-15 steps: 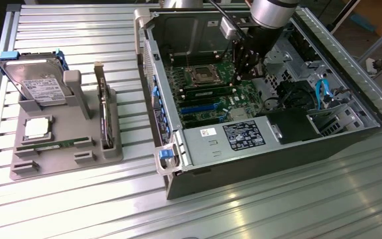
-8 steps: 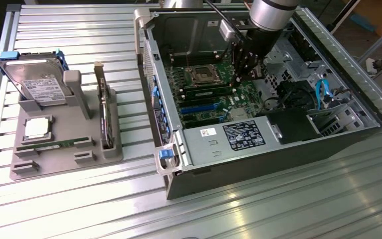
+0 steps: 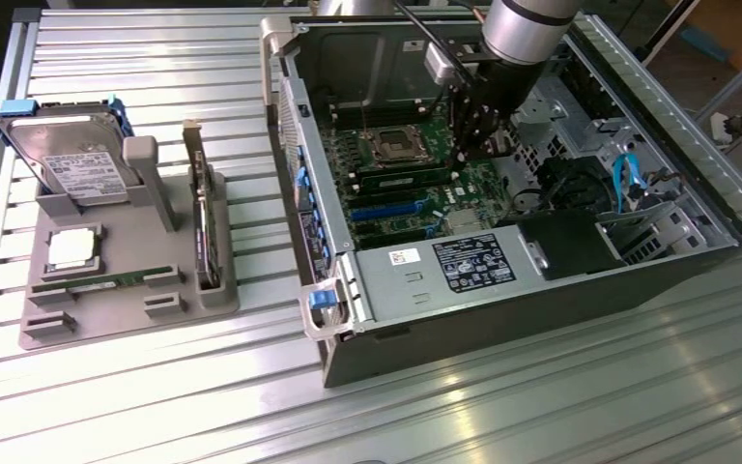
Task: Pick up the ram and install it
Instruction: 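Press down the ram until it locks into place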
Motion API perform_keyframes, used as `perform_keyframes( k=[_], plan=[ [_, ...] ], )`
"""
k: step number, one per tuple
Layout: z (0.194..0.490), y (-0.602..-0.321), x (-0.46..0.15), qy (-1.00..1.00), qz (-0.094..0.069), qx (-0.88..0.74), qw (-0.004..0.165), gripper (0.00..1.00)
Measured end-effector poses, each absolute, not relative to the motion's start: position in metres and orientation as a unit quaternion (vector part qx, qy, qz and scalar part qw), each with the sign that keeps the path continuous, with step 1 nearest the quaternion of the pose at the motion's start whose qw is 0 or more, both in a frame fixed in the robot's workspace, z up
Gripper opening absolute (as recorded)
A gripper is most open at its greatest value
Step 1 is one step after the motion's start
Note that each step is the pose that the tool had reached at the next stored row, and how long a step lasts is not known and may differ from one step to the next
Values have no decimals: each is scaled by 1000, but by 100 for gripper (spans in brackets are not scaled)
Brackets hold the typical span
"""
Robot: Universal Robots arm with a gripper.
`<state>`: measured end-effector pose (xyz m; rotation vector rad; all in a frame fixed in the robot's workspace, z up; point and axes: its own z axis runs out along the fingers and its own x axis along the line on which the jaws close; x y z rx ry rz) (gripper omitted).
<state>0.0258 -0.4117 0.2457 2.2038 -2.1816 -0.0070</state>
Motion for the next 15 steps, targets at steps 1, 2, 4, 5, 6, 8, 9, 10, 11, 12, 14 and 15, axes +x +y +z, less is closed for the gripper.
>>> perform_keyframes(
  k=[1, 2, 4, 5, 6, 8, 9, 10, 11, 12, 14, 15],
  plan=[
    [245, -412, 26, -703, -2, 711, 20, 11],
    [245, -411, 26, -703, -2, 711, 20, 11],
    [245, -411, 26, -703, -2, 711, 20, 11],
    [245, -410, 26, -703, -2, 711, 20, 11],
    [244, -409, 26, -703, -2, 711, 20, 11],
    [244, -408, 26, -703, -2, 711, 20, 11],
    [244, -406, 25, -703, -2, 711, 20, 11],
    [244, -405, 25, -703, -2, 711, 20, 11],
    [243, -405, 25, -703, -2, 711, 20, 11],
    [243, -405, 25, -703, -2, 711, 20, 11],
    [243, -404, 25, -703, -2, 711, 20, 11],
    [241, -405, 25, -703, -2, 711, 20, 11]
  ],
)
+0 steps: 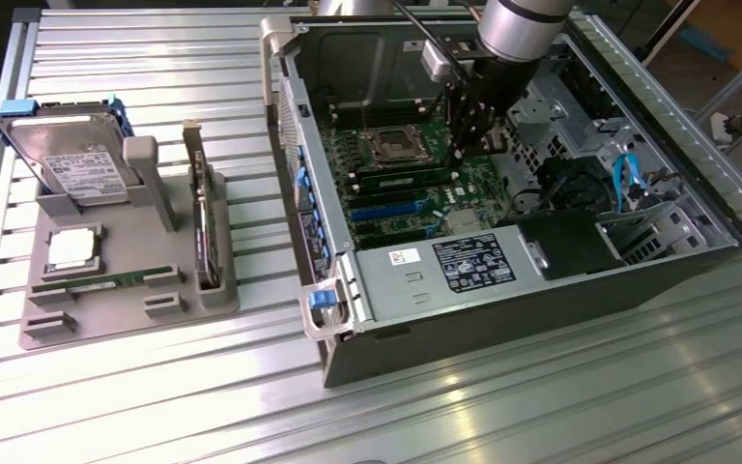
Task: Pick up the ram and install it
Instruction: 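Press down the ram until it locks into place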
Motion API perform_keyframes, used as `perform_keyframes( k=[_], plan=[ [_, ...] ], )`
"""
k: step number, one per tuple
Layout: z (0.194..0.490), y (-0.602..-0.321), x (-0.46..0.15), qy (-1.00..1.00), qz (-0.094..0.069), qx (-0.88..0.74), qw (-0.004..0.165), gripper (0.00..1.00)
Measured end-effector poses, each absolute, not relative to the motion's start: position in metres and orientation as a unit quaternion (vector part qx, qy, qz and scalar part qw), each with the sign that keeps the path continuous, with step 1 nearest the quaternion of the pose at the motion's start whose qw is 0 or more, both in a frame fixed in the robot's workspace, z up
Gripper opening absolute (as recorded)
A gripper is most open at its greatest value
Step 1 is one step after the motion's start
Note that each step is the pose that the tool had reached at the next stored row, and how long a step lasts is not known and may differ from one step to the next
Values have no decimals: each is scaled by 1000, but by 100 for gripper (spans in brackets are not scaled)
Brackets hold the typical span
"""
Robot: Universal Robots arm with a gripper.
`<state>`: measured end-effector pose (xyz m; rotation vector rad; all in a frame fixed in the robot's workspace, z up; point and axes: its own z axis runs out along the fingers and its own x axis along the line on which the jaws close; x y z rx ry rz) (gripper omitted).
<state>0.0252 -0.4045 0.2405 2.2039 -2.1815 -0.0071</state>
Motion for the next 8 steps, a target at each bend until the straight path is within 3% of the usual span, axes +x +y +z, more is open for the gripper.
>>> perform_keyframes(
  k=[8],
  plan=[
    [237, -405, 25, -703, -2, 711, 20, 11]
  ],
)
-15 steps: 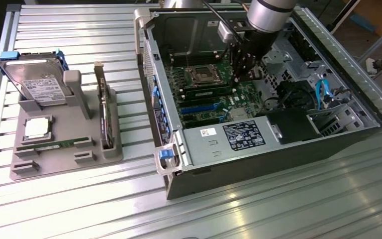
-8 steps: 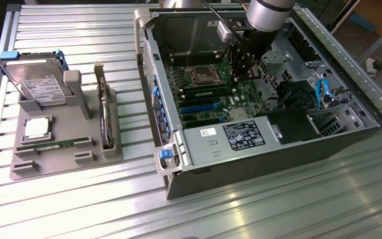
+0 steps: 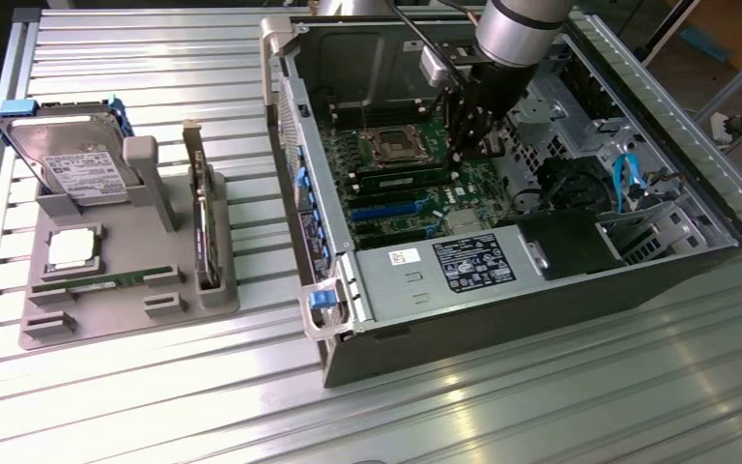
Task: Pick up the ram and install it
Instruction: 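Press down the ram until it locks into place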
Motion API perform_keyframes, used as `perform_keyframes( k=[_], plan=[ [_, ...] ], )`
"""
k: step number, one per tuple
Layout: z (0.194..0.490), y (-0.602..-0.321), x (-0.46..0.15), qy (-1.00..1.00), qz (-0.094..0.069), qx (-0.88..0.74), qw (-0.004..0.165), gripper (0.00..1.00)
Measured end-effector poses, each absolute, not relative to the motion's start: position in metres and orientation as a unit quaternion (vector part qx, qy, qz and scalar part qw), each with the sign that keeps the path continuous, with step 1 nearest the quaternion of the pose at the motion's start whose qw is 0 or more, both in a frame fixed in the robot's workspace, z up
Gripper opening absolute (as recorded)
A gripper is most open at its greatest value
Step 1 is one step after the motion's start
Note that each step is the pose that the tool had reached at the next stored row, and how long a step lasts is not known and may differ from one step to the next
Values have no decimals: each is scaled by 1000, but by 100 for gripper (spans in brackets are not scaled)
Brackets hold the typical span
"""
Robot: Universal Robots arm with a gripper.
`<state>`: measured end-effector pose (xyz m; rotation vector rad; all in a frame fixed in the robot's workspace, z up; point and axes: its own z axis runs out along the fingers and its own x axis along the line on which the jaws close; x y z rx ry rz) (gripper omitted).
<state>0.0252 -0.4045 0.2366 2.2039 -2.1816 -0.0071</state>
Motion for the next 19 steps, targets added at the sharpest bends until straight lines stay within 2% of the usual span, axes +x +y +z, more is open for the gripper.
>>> perform_keyframes(
  k=[19],
  plan=[
    [233, -405, 25, -703, -2, 711, 20, 11]
  ],
)
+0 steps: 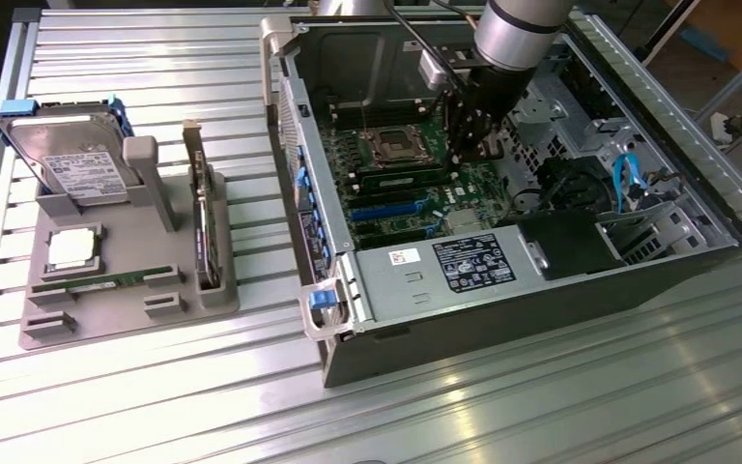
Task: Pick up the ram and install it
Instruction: 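Press down the ram until it locks into place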
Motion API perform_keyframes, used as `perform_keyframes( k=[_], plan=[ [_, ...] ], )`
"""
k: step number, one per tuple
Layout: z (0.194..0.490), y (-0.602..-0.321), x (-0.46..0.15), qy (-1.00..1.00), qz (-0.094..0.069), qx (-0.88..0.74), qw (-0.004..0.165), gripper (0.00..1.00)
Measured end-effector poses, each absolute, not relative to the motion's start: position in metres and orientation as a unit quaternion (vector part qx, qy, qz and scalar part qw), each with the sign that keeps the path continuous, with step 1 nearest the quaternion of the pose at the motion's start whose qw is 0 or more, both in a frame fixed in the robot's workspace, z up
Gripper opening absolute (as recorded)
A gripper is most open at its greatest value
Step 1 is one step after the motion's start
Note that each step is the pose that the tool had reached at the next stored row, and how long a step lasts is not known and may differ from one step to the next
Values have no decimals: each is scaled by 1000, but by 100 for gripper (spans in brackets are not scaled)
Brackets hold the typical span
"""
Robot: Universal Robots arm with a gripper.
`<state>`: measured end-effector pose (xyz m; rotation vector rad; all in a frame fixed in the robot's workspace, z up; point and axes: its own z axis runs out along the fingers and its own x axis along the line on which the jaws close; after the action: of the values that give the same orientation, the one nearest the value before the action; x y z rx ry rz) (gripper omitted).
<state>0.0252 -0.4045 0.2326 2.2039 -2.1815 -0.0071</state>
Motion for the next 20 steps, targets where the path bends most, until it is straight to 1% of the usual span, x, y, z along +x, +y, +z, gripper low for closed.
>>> perform_keyframes(
  k=[20],
  plan=[
    [232, -404, 25, -703, -2, 711, 20, 11]
  ],
)
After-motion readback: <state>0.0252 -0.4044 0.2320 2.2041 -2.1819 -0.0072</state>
